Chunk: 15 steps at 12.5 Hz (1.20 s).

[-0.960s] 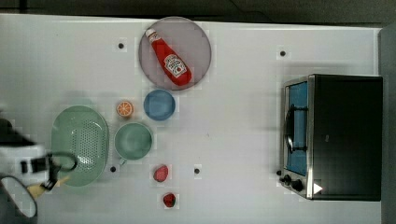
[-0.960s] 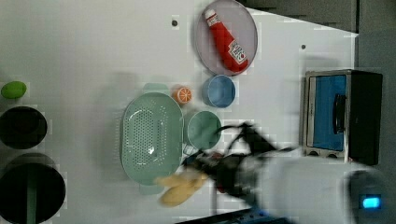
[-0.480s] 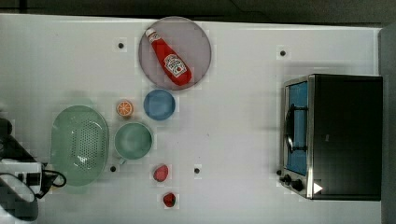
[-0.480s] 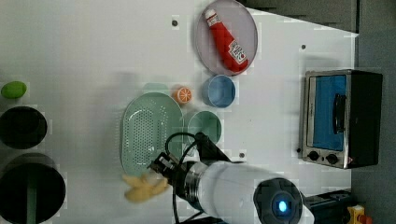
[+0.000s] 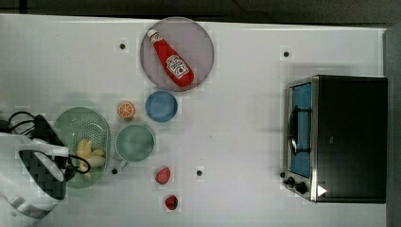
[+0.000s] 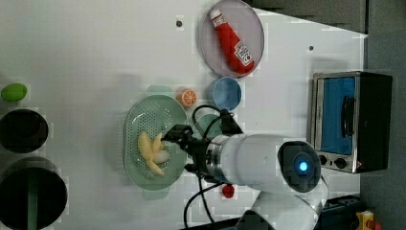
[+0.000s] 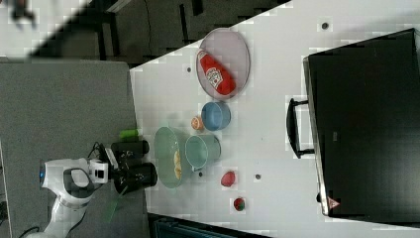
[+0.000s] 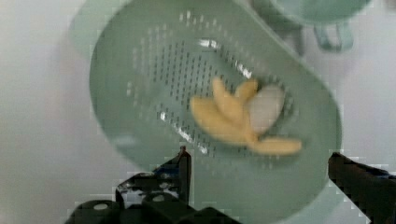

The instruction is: Pick Banana and place it in strainer.

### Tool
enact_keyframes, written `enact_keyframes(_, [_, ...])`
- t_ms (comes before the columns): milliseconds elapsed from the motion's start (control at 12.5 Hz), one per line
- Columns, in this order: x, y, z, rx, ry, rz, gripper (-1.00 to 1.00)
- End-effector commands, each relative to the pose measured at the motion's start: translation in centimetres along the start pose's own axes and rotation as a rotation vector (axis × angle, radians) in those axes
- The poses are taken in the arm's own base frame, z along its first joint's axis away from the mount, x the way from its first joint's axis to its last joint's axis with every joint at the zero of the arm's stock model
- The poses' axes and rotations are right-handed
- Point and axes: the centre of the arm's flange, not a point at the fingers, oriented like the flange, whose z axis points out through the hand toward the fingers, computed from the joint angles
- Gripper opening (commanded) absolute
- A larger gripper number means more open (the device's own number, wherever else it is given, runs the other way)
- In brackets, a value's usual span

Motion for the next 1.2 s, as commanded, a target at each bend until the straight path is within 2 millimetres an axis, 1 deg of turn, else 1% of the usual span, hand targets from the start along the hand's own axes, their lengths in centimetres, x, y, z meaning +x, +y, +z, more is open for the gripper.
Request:
enact_keyframes(80, [4.4,-1.0,-5.9,0.11,0.038,0.14,1.0])
enact_keyframes(240, [8.7,-0.4,-9.9,0.142,0.08,0.111,1.0])
enact_keyframes(320, [11.2,0.4,-12.1,0.142,0.102,0.062,1.0])
enact_keyframes(400, [14.0,1.6,-14.4,0.125,0.121,0.013,1.0])
enact_keyframes(560, [20.0,5.3,-19.5,0.072,0.139,-0.046,1.0])
enact_keyframes(640, [22.9,7.6,-22.1,0.048,0.133,-0.04,1.0])
enact_keyframes(800, [28.1,12.9,-26.4,0.008,0.111,-0.01,1.0])
enact_keyframes(880, [30.0,15.2,-28.0,0.006,0.103,0.006,1.0])
enact_keyframes(960, [31.3,17.1,-29.1,0.01,0.099,0.013,1.0])
enact_keyframes(1040, [32.2,18.5,-29.9,0.017,0.1,0.018,1.0])
enact_keyframes(1200, [33.0,19.7,-30.6,0.031,0.103,0.043,1.0])
